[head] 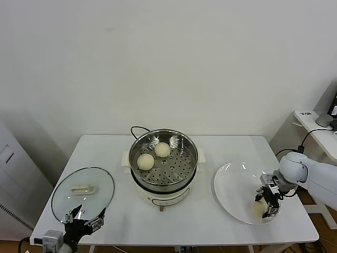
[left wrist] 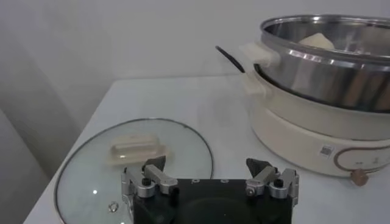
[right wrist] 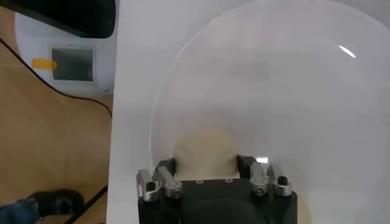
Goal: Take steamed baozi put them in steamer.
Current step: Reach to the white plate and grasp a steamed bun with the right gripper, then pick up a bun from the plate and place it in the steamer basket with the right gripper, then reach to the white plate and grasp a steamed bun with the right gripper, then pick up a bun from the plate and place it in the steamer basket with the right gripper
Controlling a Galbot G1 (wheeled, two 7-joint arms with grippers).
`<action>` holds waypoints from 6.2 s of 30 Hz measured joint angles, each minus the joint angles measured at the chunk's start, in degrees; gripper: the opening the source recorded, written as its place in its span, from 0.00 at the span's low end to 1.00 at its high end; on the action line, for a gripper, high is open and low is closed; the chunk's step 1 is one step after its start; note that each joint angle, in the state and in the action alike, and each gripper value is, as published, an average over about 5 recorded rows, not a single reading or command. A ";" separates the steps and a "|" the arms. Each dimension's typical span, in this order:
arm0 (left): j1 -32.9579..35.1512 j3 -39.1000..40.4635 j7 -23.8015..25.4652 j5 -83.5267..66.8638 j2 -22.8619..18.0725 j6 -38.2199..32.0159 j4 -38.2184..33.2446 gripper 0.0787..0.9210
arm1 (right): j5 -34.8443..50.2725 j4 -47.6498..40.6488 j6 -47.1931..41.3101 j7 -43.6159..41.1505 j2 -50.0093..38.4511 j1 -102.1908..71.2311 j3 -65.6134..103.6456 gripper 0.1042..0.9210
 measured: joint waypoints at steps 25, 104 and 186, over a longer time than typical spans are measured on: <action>-0.72 0.95 -0.09 0.30 0.52 0.25 -0.26 0.88 | 13.37 -0.33 5.49 -3.11 11.07 29.95 -11.23 0.43; -0.48 0.18 -0.12 0.49 1.16 -0.57 0.16 0.88 | 0.23 -7.97 34.52 -12.34 32.17 32.78 -5.87 0.88; -0.31 0.20 -0.32 0.88 0.32 -0.02 -0.23 0.88 | 1.00 -14.82 13.46 -3.18 4.73 9.01 -0.21 0.40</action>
